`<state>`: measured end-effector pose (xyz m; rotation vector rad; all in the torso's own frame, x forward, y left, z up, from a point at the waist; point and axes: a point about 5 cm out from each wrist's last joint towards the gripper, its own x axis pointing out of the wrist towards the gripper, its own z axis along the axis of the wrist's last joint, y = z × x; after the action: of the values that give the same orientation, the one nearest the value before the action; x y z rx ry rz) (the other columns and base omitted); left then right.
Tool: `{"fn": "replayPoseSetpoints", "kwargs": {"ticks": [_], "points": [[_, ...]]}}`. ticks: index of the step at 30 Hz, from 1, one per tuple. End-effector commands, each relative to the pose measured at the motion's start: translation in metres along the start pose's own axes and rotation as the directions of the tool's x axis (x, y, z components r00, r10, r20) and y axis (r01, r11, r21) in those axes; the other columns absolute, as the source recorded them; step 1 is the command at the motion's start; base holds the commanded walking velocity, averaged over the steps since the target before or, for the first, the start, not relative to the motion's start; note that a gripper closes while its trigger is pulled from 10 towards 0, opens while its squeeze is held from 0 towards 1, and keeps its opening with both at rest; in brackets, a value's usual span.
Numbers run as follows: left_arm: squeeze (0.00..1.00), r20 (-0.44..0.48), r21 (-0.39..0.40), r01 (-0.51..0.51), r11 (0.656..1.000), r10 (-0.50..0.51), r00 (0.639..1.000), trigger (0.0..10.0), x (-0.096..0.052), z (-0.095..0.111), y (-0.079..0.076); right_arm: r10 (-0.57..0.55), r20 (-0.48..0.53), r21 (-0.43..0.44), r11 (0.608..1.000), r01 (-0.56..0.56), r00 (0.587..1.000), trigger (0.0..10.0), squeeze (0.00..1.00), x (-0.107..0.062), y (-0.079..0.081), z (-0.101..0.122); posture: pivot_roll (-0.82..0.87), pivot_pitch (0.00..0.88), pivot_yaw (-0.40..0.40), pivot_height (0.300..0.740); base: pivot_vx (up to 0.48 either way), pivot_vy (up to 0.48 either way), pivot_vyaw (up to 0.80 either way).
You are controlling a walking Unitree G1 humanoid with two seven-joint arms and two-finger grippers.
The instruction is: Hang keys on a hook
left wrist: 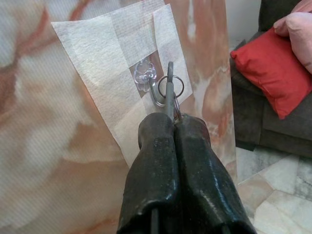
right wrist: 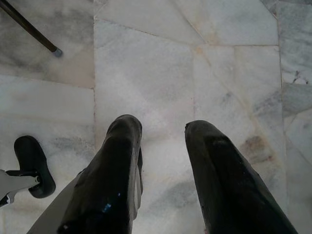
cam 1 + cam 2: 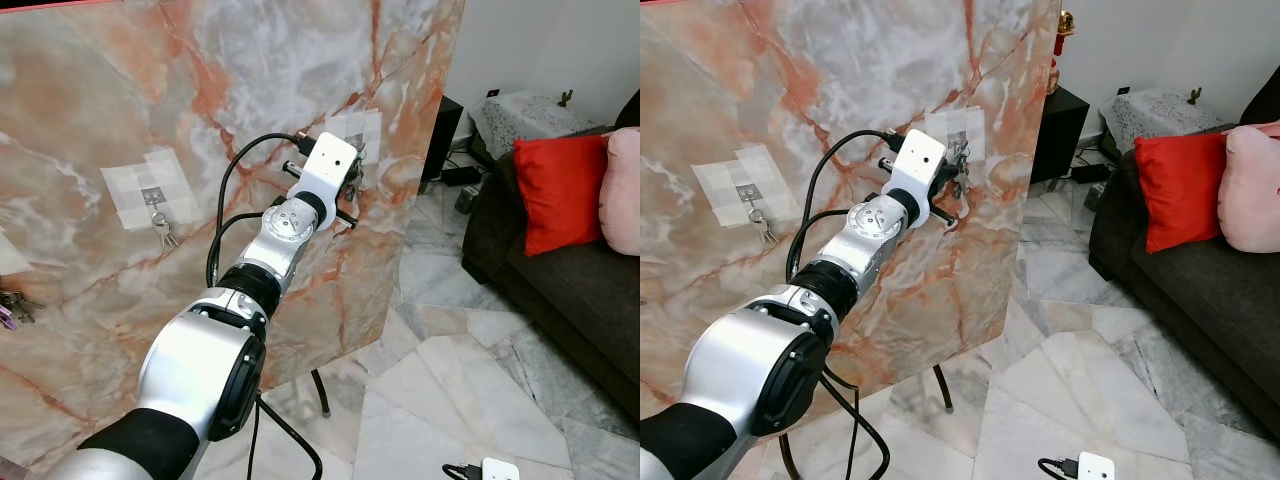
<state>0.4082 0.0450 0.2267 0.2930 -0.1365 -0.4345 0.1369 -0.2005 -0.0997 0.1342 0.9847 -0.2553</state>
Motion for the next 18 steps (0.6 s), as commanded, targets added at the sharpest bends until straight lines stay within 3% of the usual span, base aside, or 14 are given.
{"fn": "replayPoseSetpoints", "kwargs": {"ticks": [1, 18], "points": [[0.00, 0.008, 0.001, -0.005, 1.000, 0.005, 1.000, 10.0, 0.0023, 0.0068, 0.0015, -0.005, 0.002, -0.003, 1.000, 0.005, 1.000, 10.0, 0.00, -0.0002, -0.0022, -0.0001, 0.00, 0.000, -0.048, 0.740, 0.000, 0.000, 0.00], [0.00, -0.005, -0.005, -0.012, 1.000, 0.012, 1.000, 10.0, -0.0011, -0.0016, 0.0045, -0.004, 0.002, -0.005, 1.000, 0.004, 1.000, 10.0, 0.00, -0.0002, -0.0021, -0.0001, 0.00, 0.000, -0.050, 0.740, 0.000, 0.000, 0.00]]}}
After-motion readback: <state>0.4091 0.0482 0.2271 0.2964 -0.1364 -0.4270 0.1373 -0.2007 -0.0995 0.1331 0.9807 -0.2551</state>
